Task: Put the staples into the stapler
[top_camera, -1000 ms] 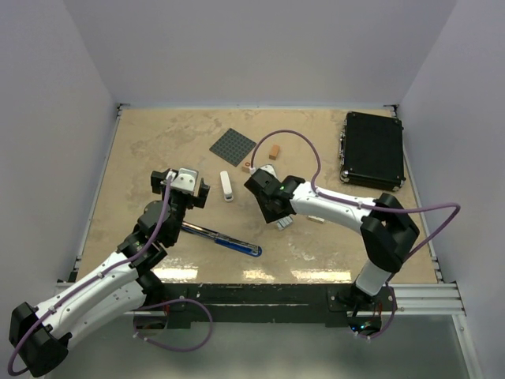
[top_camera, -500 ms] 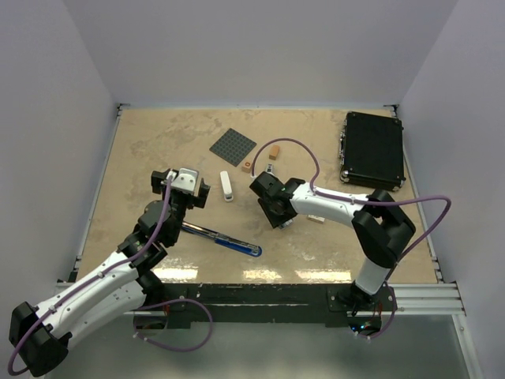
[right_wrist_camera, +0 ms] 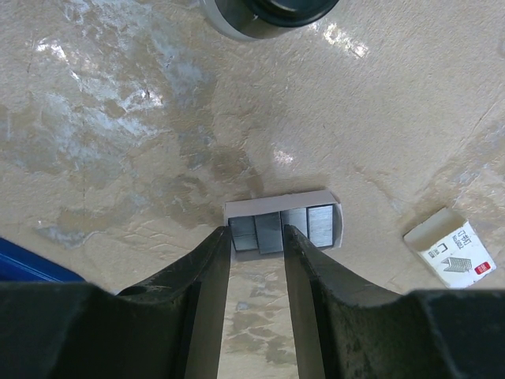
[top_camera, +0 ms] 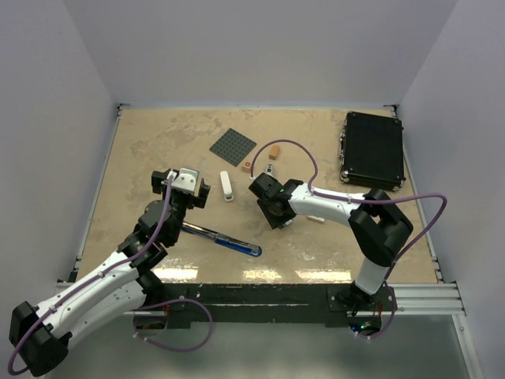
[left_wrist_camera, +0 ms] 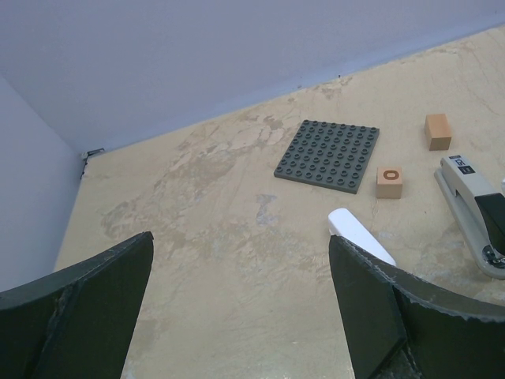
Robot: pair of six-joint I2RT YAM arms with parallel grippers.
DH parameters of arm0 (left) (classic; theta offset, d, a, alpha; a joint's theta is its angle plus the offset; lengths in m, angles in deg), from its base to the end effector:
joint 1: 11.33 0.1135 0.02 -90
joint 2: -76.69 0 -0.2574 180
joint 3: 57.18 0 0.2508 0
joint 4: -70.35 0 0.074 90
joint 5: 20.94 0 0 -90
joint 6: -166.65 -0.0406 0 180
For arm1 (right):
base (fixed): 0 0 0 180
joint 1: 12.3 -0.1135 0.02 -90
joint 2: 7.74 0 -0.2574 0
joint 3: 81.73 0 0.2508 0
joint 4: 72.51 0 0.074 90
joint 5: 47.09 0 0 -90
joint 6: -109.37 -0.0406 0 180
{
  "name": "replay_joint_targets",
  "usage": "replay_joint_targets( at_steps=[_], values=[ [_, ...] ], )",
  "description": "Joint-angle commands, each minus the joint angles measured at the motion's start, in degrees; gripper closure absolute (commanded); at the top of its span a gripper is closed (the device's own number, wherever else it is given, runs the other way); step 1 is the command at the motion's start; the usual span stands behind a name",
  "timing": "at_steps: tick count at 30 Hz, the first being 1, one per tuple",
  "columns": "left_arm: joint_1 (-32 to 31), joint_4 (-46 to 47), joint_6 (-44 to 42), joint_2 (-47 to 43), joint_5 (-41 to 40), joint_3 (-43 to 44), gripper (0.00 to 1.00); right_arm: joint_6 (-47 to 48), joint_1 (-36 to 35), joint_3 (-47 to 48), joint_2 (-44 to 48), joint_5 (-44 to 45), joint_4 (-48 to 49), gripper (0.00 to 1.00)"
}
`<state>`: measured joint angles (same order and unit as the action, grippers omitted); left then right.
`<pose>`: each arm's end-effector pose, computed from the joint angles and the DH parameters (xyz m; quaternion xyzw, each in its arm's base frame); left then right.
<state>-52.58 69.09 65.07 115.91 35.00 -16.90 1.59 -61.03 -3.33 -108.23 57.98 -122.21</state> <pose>0.1496 -0.1009 0.2805 0.1162 0.6985 0.0277 0.7055 0.2287 0.2445 0.1647 -0.2412 0.9489 -0.0222 0.2022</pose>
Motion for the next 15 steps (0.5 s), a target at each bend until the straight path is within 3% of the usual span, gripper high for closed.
replay_joint_targets(
  at_steps=[1, 15],
  values=[
    [0.38, 1.92, -0.29, -0.2, 0.4, -0.07, 0.03, 0.38, 0.21, -0.92, -0.06, 1.28, 0.61, 0.62],
    [0.3, 1.92, -0.2, -0.02, 0.58, -0.07, 0.03, 1.87, 2.06, 0.4, 2.67, 1.28, -0.62, 0.64]
  ],
)
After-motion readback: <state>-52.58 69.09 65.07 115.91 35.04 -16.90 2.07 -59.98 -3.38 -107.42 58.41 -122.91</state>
